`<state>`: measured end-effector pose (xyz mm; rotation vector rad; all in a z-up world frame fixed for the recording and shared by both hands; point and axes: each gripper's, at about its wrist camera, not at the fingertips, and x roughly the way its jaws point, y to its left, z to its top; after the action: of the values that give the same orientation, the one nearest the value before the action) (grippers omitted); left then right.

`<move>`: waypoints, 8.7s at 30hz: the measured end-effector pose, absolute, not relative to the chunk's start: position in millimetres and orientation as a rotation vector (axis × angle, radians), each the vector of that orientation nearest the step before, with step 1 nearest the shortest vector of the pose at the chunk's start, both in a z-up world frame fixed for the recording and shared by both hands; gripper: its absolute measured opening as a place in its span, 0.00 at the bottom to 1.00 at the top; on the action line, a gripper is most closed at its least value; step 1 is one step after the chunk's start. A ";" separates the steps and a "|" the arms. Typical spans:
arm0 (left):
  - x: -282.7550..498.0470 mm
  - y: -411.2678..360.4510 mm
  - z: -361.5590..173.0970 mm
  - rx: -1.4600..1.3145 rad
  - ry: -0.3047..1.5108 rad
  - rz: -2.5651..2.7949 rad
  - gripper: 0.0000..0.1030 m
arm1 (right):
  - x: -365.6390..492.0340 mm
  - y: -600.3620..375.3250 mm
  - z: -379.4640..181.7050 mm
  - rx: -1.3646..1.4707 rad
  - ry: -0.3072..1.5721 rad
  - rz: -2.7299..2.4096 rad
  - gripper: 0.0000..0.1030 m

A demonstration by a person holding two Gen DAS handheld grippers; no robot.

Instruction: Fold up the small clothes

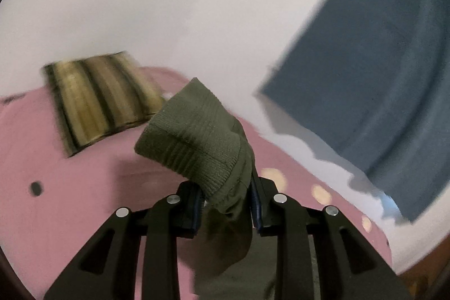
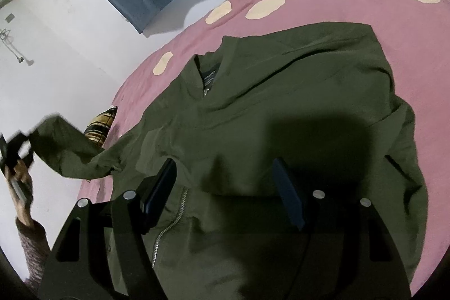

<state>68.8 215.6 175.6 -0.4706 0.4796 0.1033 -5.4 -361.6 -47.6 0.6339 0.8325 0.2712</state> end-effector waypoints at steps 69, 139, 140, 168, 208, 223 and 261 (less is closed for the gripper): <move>32.0 109.6 -24.8 -0.234 0.776 -0.045 0.83 | 25.1 -409.3 -84.1 0.793 1.005 0.244 0.66; -28.7 151.3 -34.4 -0.247 0.906 -0.302 0.83 | -123.3 -455.8 -68.6 0.643 0.956 0.170 0.55; -32.9 155.0 -36.5 -0.255 0.917 -0.324 0.83 | -131.0 -456.0 -71.6 0.645 0.966 0.175 0.55; -107.4 155.5 -75.2 -0.474 1.115 -0.860 0.83 | -204.7 -439.7 -90.9 0.821 1.017 0.521 0.74; -109.5 170.0 -83.4 -0.530 1.182 -0.792 0.54 | -212.1 -388.5 -100.5 0.743 1.097 0.679 0.16; -108.6 171.0 -66.3 -0.569 1.137 -0.811 0.14 | -208.7 -403.5 -94.3 0.864 1.015 0.753 0.14; 149.6 102.8 -93.3 -0.901 1.174 -0.728 0.16 | 17.0 -476.9 -145.8 1.458 0.805 0.539 0.14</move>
<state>149.6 102.8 -93.3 -0.9013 1.1744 -0.7276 17.0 -476.9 -145.8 1.4582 0.8054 0.5392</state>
